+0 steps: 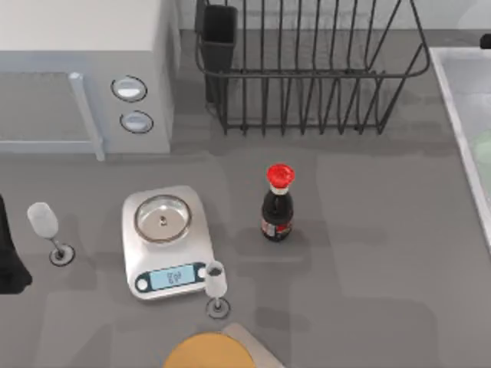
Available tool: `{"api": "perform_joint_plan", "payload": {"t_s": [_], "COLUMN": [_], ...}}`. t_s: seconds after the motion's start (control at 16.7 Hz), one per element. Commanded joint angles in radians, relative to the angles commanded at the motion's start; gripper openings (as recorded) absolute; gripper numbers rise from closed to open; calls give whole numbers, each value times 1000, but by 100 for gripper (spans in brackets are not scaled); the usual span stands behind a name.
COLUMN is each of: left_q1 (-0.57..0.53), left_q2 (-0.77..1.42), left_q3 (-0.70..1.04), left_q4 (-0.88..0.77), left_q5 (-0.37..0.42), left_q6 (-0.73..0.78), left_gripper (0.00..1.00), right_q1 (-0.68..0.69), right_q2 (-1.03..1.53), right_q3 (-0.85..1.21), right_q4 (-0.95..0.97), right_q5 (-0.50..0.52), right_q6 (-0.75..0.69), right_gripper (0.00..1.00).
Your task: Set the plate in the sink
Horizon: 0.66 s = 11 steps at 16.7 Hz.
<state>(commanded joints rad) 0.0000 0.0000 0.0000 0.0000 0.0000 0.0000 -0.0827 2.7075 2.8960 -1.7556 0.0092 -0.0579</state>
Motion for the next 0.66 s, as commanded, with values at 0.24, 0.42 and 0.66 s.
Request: {"api": "perform_joint_plan", "payload": {"t_s": [0.24, 0.42, 0.66], "left_q1": [0, 0, 0], "left_q2": [0, 0, 0], "left_q3": [0, 0, 0], "left_q4": [0, 0, 0], "left_q5": [0, 0, 0], "left_q6": [0, 0, 0], "left_gripper": [100, 100, 100], "right_q1": [0, 0, 0], "right_q2": [0, 0, 0], "right_q3": [0, 0, 0], "right_q4": [0, 0, 0], "right_q5": [0, 0, 0], "right_q6": [0, 0, 0], "right_gripper": [90, 100, 100]}}
